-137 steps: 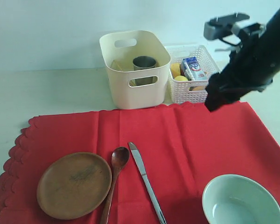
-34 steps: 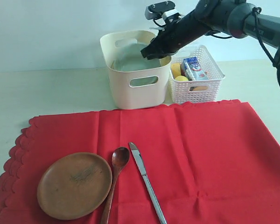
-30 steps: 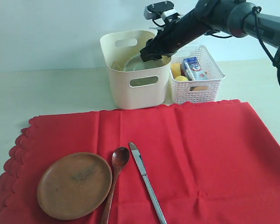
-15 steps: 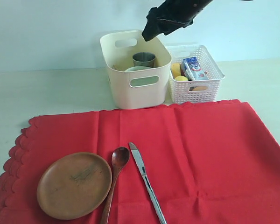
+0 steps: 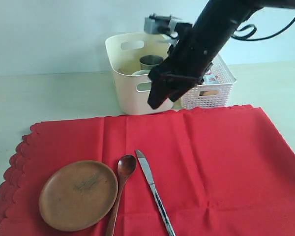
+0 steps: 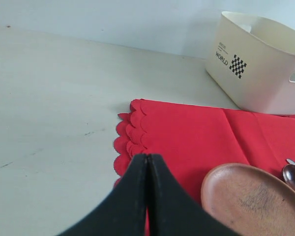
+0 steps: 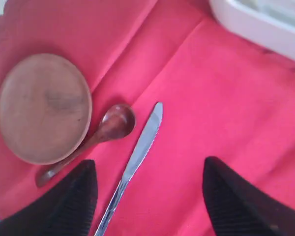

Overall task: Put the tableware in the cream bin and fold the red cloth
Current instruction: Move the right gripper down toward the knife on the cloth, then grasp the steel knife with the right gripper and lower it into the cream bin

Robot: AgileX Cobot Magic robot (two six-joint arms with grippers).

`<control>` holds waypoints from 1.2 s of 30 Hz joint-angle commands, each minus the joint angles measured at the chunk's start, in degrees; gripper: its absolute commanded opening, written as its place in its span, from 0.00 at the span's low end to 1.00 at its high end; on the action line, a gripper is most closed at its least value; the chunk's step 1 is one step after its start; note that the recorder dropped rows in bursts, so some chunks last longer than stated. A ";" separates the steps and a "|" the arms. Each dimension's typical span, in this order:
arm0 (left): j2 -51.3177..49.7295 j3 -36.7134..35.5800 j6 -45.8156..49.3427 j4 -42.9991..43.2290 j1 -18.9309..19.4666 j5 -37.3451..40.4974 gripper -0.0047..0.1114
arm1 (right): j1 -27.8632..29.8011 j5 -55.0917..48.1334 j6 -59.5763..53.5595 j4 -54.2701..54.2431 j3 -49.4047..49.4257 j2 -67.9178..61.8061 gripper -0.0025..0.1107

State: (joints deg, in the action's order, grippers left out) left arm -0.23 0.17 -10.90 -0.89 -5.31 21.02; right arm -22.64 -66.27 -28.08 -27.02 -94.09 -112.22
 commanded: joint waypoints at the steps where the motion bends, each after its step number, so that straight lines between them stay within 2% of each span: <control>1: 0.23 -0.17 -0.03 -0.09 0.06 -0.36 0.04 | -6.25 8.78 0.75 4.24 11.97 2.98 0.53; 5: 0.23 -0.17 -0.03 -0.09 0.06 -0.36 0.04 | -14.62 16.67 11.61 13.71 19.86 2.75 0.51; 7: 0.23 -0.17 -0.03 -0.09 0.06 -0.36 0.04 | -18.50 19.59 21.08 20.70 22.49 2.75 0.51; 16: 0.23 -0.17 -0.03 -0.09 0.06 -0.36 0.04 | -20.03 21.77 28.74 21.50 23.98 -5.79 0.49; 18: 0.23 -0.17 -0.03 -0.09 0.06 -0.36 0.04 | -20.03 22.01 28.85 21.62 23.98 -6.58 0.41; 19: 0.23 -0.17 -0.03 -0.09 0.06 -0.36 0.04 | -20.03 22.56 28.85 21.84 23.98 -6.83 0.33; 21: 0.23 -0.17 -0.03 -0.09 0.06 -0.36 0.04 | -20.03 23.86 28.85 21.95 23.98 -6.24 0.07; 22: 0.23 -0.17 -0.03 -0.09 0.06 -0.36 0.04 | -20.03 24.49 28.48 22.06 23.98 -5.22 0.02; 29: 0.23 -0.17 -0.03 -0.09 0.06 -0.36 0.04 | -19.90 24.81 28.08 27.02 23.19 4.22 0.02; 36: 0.23 -0.17 -0.03 -0.09 0.06 -0.36 0.04 | -17.43 23.99 28.08 28.63 16.33 8.49 0.02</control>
State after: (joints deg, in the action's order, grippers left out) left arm -0.23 0.17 -10.90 -0.89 -5.31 21.02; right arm -41.79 -42.36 0.47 0.00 -74.54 -105.16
